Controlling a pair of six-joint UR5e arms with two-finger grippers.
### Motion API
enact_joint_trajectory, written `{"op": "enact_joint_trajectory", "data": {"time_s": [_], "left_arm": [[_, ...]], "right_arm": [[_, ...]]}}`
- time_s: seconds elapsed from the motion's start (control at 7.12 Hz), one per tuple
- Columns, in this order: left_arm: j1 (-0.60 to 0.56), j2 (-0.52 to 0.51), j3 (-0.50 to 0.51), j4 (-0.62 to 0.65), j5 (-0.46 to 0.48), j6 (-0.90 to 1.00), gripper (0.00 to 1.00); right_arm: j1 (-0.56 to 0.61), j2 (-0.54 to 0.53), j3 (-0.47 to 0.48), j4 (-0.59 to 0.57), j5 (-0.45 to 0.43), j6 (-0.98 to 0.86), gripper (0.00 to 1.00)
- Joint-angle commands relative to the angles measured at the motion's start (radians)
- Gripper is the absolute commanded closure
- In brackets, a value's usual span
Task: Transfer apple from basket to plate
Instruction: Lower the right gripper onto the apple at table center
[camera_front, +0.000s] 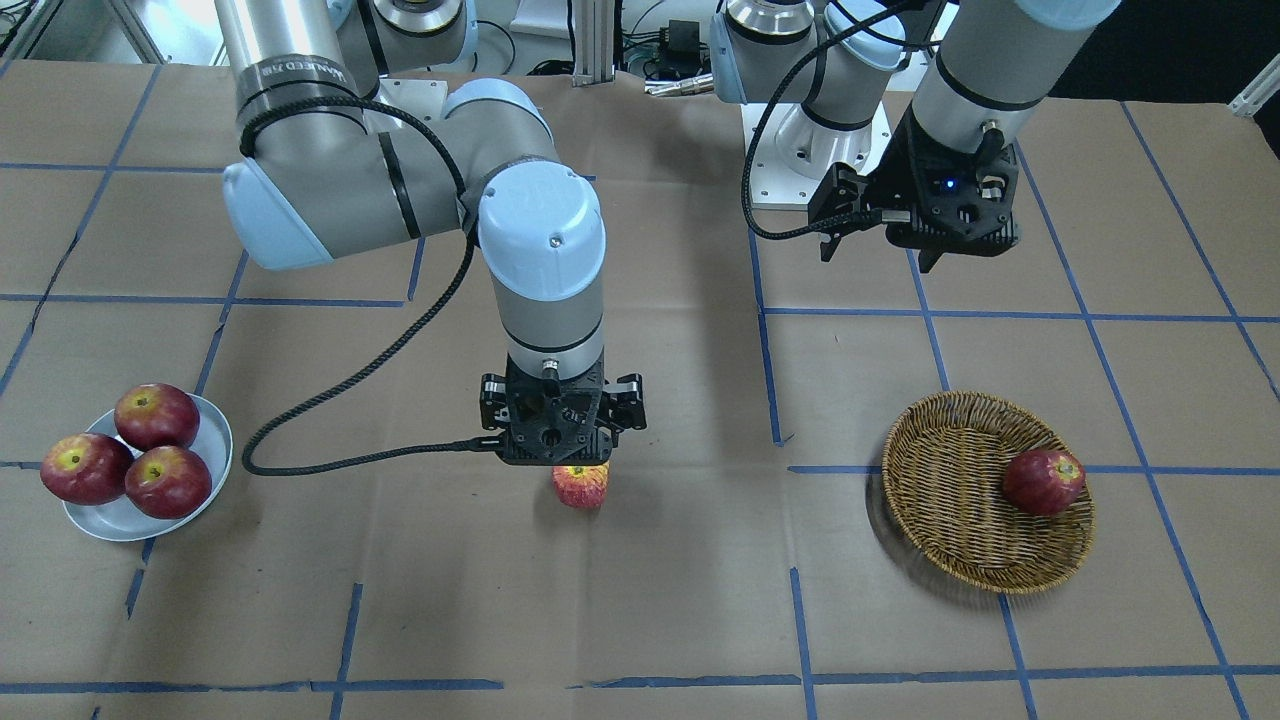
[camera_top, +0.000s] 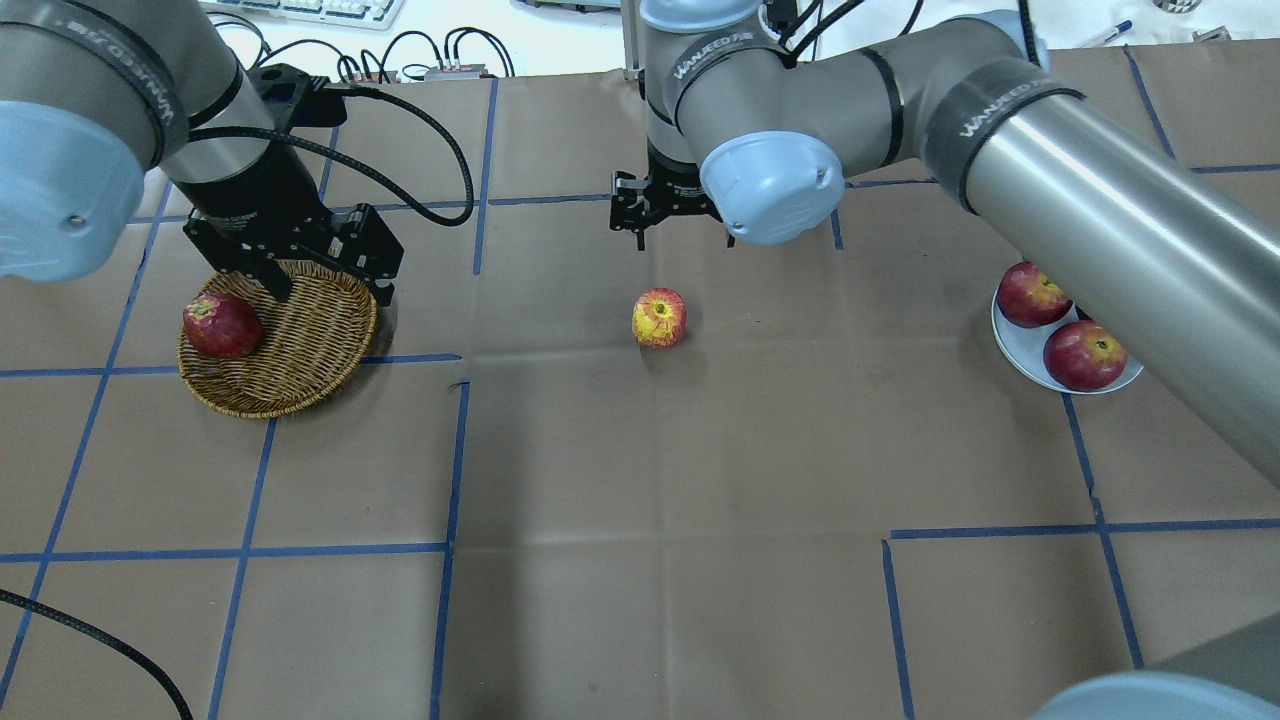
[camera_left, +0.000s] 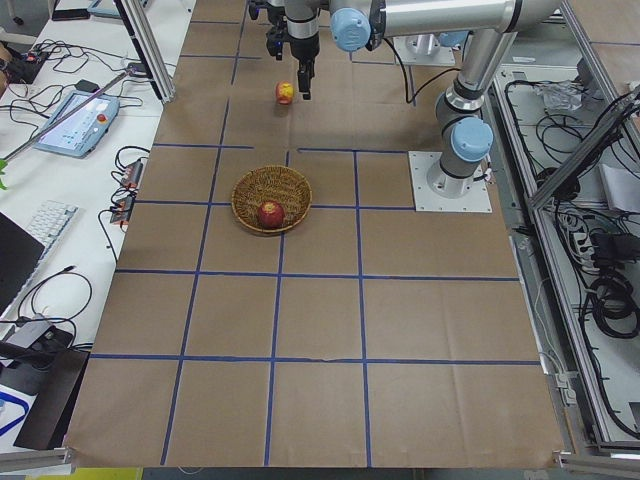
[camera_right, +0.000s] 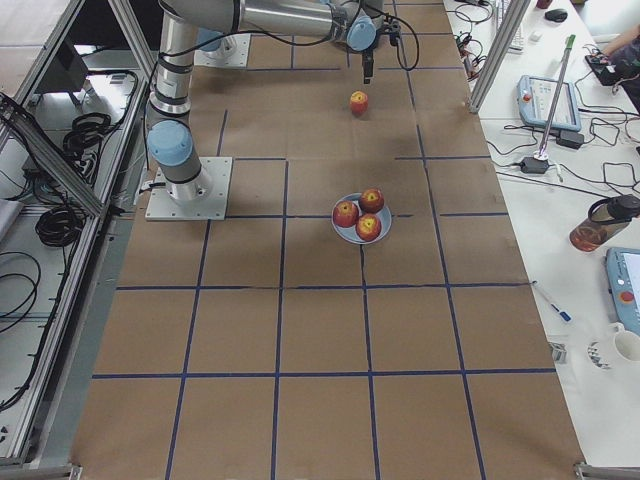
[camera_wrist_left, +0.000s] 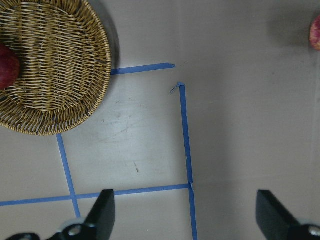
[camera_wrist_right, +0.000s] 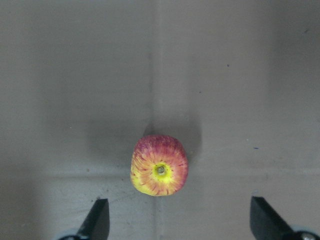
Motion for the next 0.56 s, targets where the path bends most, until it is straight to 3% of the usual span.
{"op": "enact_joint_trajectory", "data": {"time_s": [0.0, 0.14, 0.42], "left_arm": [[0.007, -0.003, 0.002, -0.005, -0.001, -0.019, 0.01], [0.007, -0.018, -0.001, -0.005, 0.004, -0.013, 0.01], [-0.002, 0.043, 0.000, -0.022, -0.007, -0.024, 0.01]], "right_arm": [[0.028, 0.062, 0.067, -0.142, 0.001, 0.010, 0.00], [0.022, 0.073, 0.123, -0.245, -0.001, 0.006, 0.00], [0.012, 0.070, 0.154, -0.290, -0.013, -0.022, 0.00]]}}
